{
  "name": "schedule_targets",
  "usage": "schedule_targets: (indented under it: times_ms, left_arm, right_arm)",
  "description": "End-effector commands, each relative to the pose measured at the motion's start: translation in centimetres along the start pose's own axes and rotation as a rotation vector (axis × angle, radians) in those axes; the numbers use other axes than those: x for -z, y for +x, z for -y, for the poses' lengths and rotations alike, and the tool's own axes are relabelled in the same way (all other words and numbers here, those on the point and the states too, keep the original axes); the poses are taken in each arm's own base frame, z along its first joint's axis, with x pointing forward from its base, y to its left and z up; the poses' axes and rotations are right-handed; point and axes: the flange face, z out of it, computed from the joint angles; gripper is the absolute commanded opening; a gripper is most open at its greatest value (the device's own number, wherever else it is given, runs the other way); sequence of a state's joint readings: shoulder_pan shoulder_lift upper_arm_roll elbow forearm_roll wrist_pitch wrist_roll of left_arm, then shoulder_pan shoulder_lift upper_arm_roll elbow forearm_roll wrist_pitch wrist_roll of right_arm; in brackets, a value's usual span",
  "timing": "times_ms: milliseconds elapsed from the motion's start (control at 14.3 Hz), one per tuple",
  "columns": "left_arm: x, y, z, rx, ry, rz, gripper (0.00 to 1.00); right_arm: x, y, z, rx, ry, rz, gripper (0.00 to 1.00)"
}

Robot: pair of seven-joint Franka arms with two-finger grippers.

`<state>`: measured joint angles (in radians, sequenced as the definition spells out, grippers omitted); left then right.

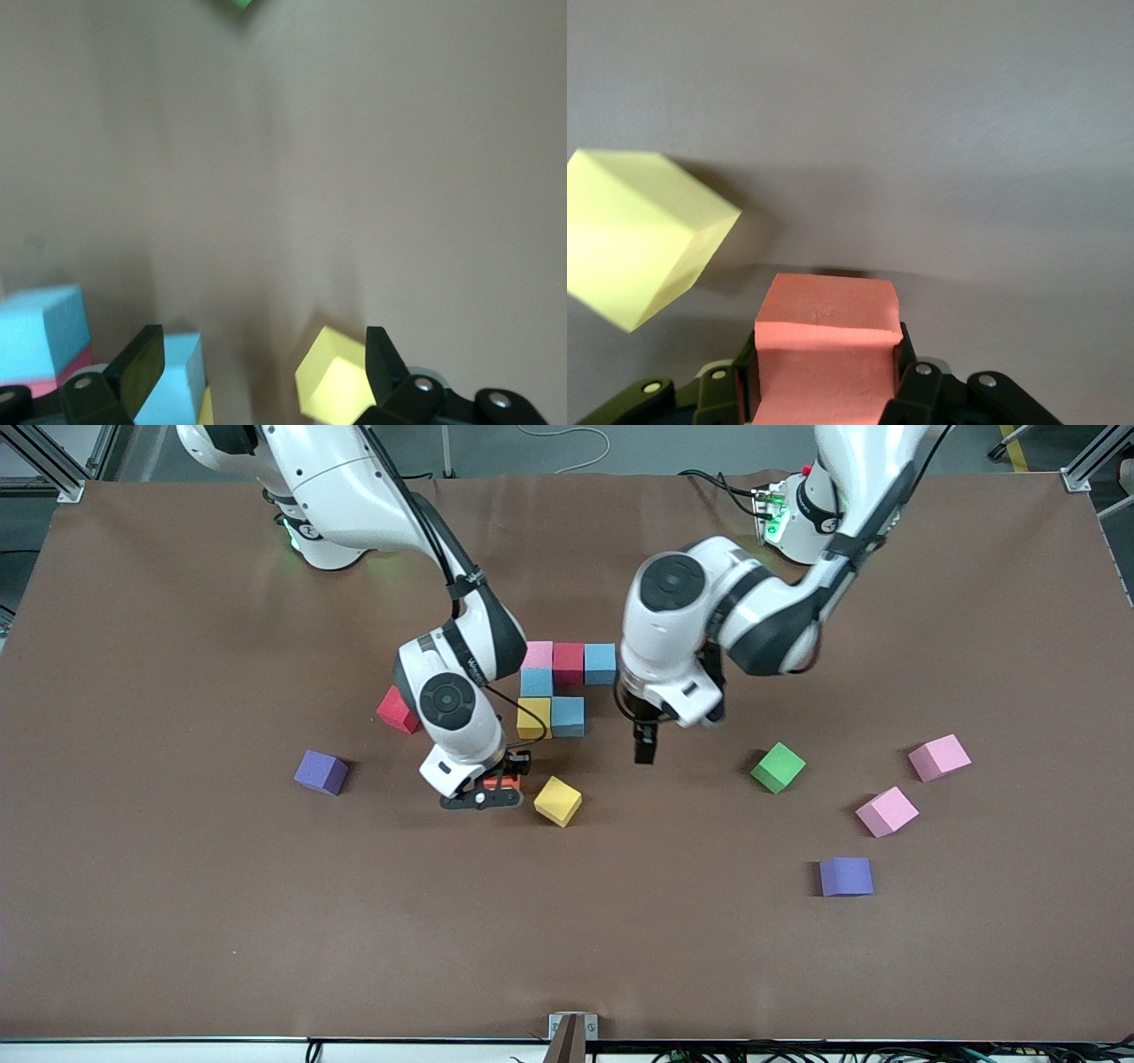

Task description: Arrange 11 blocks into digit 3

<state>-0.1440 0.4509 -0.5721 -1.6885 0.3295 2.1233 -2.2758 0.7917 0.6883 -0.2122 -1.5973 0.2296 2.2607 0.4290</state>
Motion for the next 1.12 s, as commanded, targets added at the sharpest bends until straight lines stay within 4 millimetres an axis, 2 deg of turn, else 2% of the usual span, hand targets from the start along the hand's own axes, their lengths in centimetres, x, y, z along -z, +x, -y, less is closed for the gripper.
schedule_targets:
  times_ms: [0,70,419,838,908,1048]
  left_arm:
    - [-0.6,4.4,-3.0,-0.121,0.047,0.013,1.0]
    - [-0.7,6.1,-3.6,-0.157,0.05,0.01,1.0]
    - [-0.2,11.8,-6.1,-0.304,0.048,-0.004,1.0]
    - [-2.3,17.2,-5.8,-0.633,0.188,-0.013,0.99]
    - [-3.4,19.7,-5.9,-0.682,0.21,-0.008,0.99]
    - [-5.0,22.4,-5.5,-0.71,0.239,0.004,0.99]
  right_arm:
    - [-0.5,-0.7,2.7,-0.038,-0.002,-0.009,0.02]
    - [-0.6,-0.8,3.1,-0.047,-0.003,-0.01,0.02]
    - [-0.6,-1.7,4.4,-0.053,-0.005,-0.007,0.02]
    - [-1.0,-2.3,4.8,-0.046,-0.01,-0.001,0.02]
    - [-1.0,-2.4,4.9,-0.045,-0.014,0.0,0.02]
    - [-1.2,-2.7,4.9,-0.042,-0.018,0.004,0.02]
